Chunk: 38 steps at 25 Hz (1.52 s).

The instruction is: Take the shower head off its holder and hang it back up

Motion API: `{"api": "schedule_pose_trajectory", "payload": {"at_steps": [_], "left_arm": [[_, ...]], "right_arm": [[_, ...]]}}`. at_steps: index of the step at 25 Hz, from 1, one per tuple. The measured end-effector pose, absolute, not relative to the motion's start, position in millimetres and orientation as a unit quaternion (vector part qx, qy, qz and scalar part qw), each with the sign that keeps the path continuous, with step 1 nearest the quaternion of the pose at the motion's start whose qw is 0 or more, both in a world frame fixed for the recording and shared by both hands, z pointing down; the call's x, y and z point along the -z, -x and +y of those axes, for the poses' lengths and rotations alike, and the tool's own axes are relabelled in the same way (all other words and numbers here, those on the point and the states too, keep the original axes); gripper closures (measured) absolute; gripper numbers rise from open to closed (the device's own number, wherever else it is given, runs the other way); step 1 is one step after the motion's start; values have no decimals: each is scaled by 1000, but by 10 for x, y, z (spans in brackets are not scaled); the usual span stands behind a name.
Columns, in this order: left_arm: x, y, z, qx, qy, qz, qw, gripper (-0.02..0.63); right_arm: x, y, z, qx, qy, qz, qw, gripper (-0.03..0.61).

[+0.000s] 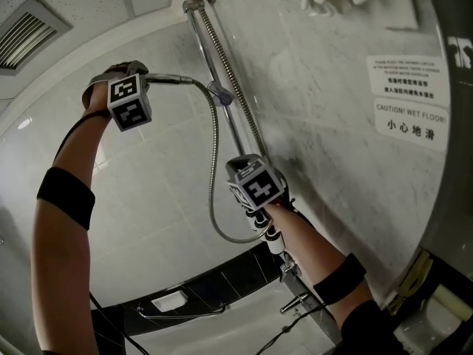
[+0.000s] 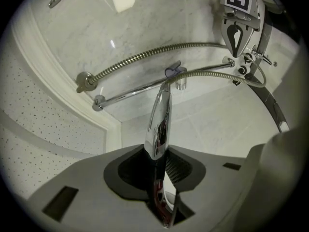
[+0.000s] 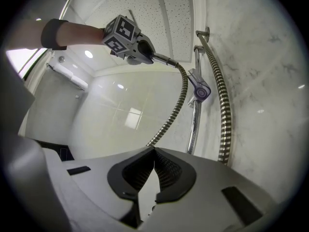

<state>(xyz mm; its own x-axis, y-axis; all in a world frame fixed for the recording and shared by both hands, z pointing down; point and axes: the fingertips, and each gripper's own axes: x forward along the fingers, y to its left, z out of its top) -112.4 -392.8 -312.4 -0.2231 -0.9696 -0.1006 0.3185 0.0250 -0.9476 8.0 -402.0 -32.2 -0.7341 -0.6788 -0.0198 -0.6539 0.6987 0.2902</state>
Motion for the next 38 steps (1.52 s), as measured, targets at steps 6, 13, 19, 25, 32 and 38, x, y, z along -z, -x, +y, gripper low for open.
{"api": "schedule_pose_trajectory", "payload": {"at_steps": [6, 13, 19, 25, 32, 38], "left_arm": [[3161, 953, -4020, 618, 325, 471, 538, 506], [3088, 721, -4161, 640, 296, 439, 556, 506], [2985, 633, -4299, 655, 275, 421, 564, 506], [3051, 578, -4378, 666, 232, 405, 582, 508], [3095, 433, -4346, 664, 189, 399, 603, 508], [3101, 297, -4288, 652, 177, 411, 613, 506]], "right_arm": [[323, -170, -4118, 138, -369, -918, 48, 554], [476, -265, -4131, 138, -376, -915, 35, 554], [514, -318, -4099, 143, -375, -916, 30, 554], [480, -359, -4105, 141, -375, -916, 28, 554], [367, -387, -4116, 132, -374, -917, 29, 554], [339, -364, -4086, 126, -372, -919, 27, 554]]}}
